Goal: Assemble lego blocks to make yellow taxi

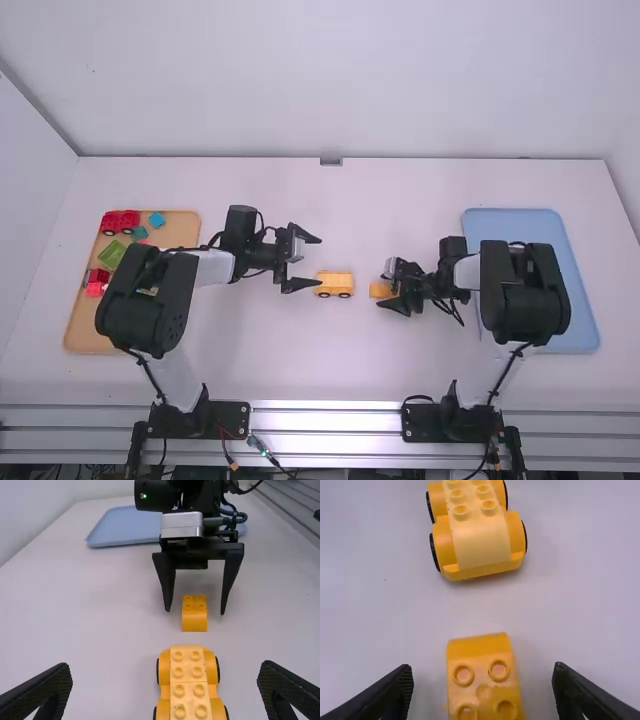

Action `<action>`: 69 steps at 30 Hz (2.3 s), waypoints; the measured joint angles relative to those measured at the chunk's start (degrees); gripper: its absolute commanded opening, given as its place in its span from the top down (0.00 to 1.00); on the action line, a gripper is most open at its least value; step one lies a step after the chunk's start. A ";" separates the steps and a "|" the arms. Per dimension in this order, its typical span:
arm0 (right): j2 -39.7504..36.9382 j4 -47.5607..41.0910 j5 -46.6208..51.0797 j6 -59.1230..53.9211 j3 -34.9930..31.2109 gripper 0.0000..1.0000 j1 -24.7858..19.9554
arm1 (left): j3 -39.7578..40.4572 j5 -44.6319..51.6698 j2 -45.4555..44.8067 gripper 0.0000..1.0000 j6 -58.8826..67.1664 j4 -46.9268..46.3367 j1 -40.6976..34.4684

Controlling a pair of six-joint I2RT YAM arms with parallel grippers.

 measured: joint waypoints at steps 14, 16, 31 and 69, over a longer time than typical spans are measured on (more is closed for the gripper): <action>0.02 0.15 -0.22 -2.58 0.00 0.54 1.40 | 0.00 0.02 0.02 0.01 -2.12 -0.04 -0.04; 0.02 0.04 0.07 -2.64 0.00 0.56 1.81 | 0.00 0.00 0.02 0.01 -2.12 -0.02 -0.02; 0.02 2.36 0.39 -2.40 -2.23 0.58 -0.96 | -0.02 0.00 0.00 0.01 -2.12 -0.02 -0.04; 0.02 -21.81 -1.18 -5.49 14.93 0.67 5.77 | -0.07 -11.58 8.57 0.01 4.00 -0.13 -5.42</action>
